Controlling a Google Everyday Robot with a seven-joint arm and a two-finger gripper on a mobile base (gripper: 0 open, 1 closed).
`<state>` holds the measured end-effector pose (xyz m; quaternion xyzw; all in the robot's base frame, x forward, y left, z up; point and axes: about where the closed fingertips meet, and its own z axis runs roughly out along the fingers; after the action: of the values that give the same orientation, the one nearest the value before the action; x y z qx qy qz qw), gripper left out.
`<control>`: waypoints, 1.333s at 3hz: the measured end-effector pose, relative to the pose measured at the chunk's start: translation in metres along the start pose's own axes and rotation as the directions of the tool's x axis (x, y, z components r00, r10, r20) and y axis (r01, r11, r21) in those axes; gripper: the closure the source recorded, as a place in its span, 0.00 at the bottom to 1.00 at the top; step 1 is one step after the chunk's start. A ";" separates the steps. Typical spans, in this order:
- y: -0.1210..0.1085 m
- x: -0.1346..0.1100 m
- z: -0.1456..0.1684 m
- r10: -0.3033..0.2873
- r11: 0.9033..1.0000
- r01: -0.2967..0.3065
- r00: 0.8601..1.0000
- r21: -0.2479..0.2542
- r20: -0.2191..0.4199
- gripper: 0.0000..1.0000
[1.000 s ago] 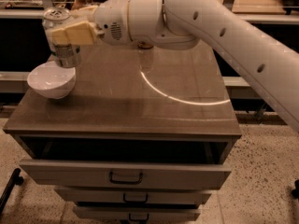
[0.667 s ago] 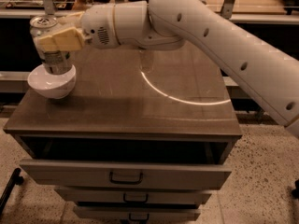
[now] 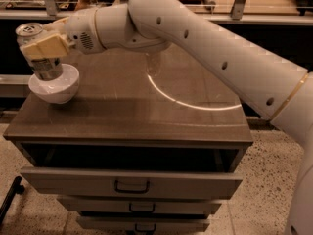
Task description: Place 7up can into white bowl
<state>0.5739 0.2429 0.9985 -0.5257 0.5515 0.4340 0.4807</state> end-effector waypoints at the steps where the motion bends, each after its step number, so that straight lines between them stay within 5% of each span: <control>1: -0.010 0.008 0.011 -0.007 0.999 0.007 1.000 0.034 -0.011 0.83; 4: -0.019 0.042 0.016 0.026 0.999 -0.025 0.999 0.035 -0.026 0.13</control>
Offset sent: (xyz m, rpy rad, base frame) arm 0.0344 0.0056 -0.0418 -0.0253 0.0037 -0.0893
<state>0.5942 0.2503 0.9554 -0.5158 0.5719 0.4235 0.4771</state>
